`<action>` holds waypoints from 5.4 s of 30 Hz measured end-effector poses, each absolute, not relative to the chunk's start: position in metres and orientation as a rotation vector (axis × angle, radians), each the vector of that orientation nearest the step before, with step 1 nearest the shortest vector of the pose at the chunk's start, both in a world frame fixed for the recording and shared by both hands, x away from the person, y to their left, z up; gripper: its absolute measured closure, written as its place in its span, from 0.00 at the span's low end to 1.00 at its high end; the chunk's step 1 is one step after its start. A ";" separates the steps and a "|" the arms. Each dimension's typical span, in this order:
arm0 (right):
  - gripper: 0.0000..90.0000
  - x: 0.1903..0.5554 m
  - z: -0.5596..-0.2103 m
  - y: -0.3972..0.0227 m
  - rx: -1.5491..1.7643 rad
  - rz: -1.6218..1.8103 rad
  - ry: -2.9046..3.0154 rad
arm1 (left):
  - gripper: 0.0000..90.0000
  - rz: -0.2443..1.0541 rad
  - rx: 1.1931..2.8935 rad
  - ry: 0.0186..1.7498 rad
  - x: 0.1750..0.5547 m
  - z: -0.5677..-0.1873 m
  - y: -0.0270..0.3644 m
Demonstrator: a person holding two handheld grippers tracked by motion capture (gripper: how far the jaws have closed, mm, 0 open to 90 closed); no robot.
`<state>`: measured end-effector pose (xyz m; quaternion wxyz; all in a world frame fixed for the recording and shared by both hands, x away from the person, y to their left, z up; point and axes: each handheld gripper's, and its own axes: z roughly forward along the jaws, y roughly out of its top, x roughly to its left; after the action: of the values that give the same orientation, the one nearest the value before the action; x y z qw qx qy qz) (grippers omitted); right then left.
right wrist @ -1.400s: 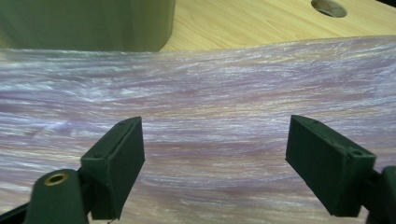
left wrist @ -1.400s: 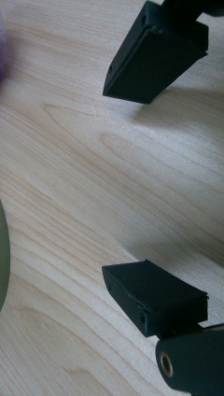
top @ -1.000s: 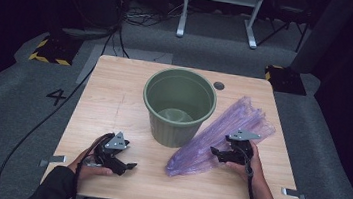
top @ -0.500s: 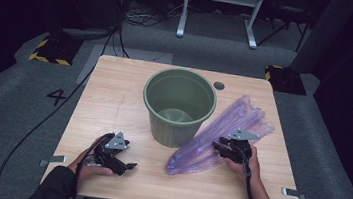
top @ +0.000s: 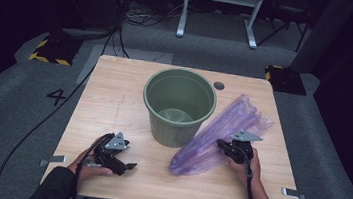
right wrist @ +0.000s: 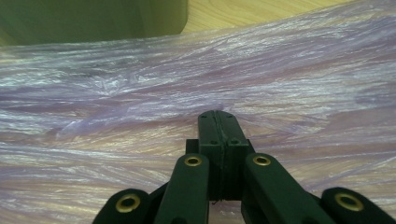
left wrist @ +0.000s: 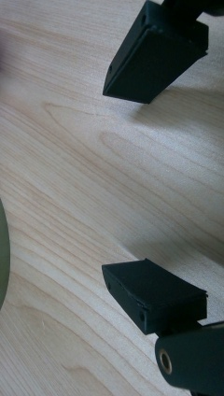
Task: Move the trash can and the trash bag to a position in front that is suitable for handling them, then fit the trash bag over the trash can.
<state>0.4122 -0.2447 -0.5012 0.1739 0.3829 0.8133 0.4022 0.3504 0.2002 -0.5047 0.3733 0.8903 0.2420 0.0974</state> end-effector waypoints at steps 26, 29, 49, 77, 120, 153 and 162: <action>1.00 0.397 -0.464 -0.262 0.997 1.335 2.168 | 0.15 0.242 2.282 0.618 0.351 -0.504 0.201; 1.00 0.395 -0.461 -0.262 0.980 1.350 2.160 | 0.15 0.242 2.282 0.618 0.351 -0.504 0.201; 1.00 0.384 -0.441 -0.272 0.956 1.420 2.075 | 0.15 0.239 2.283 0.615 0.351 -0.504 0.202; 1.00 0.383 -0.424 -0.272 0.924 1.462 2.024 | 0.15 0.241 2.283 0.615 0.351 -0.504 0.202; 0.17 0.398 -0.476 -0.268 0.979 1.161 2.278 | 0.15 0.241 2.282 0.618 0.351 -0.504 0.201; 1.00 0.400 -0.465 -0.261 0.984 1.341 2.235 | 0.15 0.243 2.286 0.624 0.352 -0.504 0.200; 1.00 0.390 -0.438 -0.262 0.933 1.426 2.155 | 0.18 0.230 2.299 0.638 0.352 -0.498 0.198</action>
<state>0.3903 -0.2624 -0.4380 0.1961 0.3331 0.7691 0.5090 0.3524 0.1984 -0.4980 0.3636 0.8935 0.2481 0.0894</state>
